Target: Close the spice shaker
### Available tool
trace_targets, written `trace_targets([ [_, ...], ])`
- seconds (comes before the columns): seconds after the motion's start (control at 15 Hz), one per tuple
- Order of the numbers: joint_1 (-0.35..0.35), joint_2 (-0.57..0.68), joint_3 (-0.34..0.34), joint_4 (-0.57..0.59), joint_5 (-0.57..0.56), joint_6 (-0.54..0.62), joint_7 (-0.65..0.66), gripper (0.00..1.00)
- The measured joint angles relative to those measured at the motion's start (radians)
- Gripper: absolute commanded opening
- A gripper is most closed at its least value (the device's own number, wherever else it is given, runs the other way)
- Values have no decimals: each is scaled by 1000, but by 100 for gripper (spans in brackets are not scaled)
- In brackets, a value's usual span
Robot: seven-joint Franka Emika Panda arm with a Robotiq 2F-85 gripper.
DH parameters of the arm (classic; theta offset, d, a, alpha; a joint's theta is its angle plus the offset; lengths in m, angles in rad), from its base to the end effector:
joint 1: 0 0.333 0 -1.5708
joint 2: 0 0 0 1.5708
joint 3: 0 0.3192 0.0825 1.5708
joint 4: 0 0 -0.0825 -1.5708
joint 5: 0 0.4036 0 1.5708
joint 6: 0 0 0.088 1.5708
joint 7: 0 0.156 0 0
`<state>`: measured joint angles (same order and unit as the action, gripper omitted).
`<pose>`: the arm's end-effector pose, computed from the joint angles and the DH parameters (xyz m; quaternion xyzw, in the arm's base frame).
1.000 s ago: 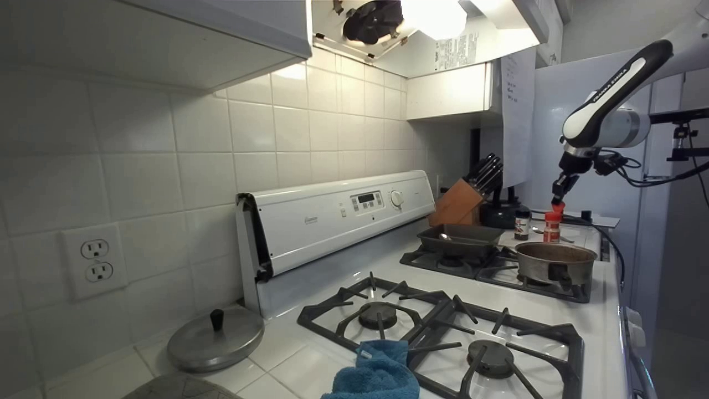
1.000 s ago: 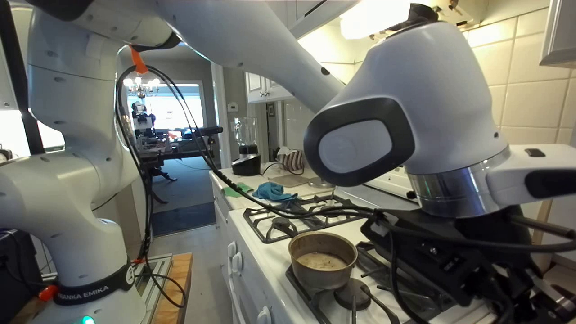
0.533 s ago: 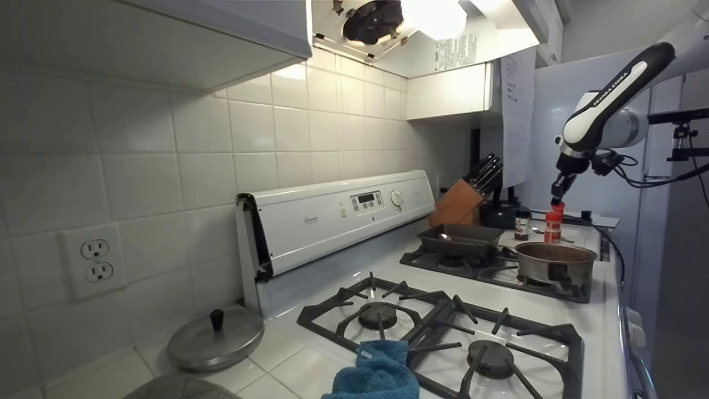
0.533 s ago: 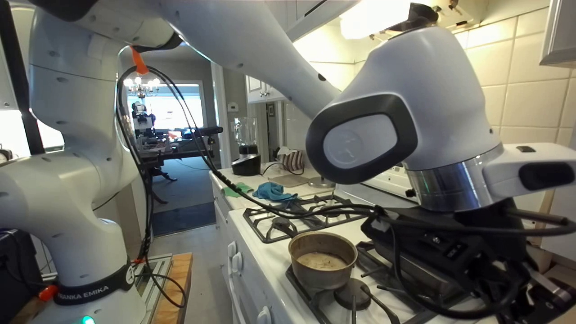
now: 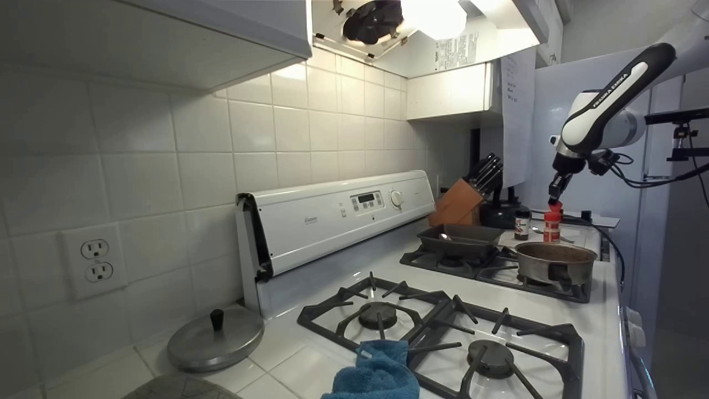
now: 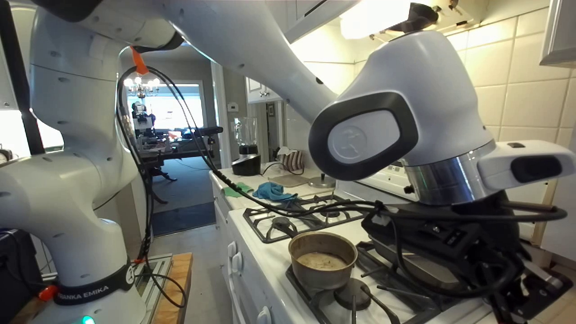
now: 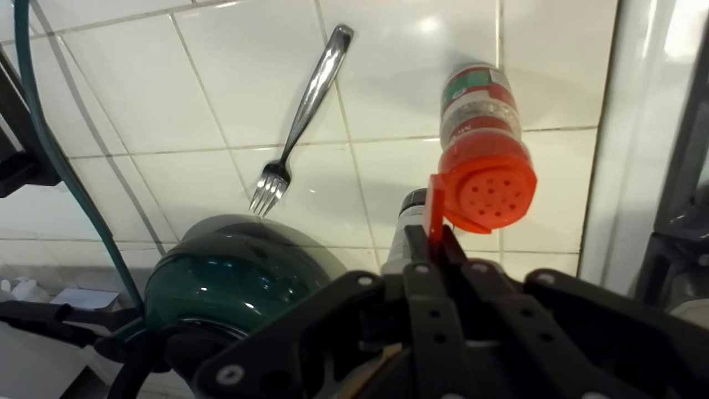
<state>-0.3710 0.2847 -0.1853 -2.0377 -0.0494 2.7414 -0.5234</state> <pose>0.5660 -0.3472 0.2972 0.9769 0.0131 0.1600 0.1410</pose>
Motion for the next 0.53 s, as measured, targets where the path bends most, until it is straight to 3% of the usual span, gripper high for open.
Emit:
trace_targets([
  [0.53,22,0,-15,-2,-71,0,39,1],
])
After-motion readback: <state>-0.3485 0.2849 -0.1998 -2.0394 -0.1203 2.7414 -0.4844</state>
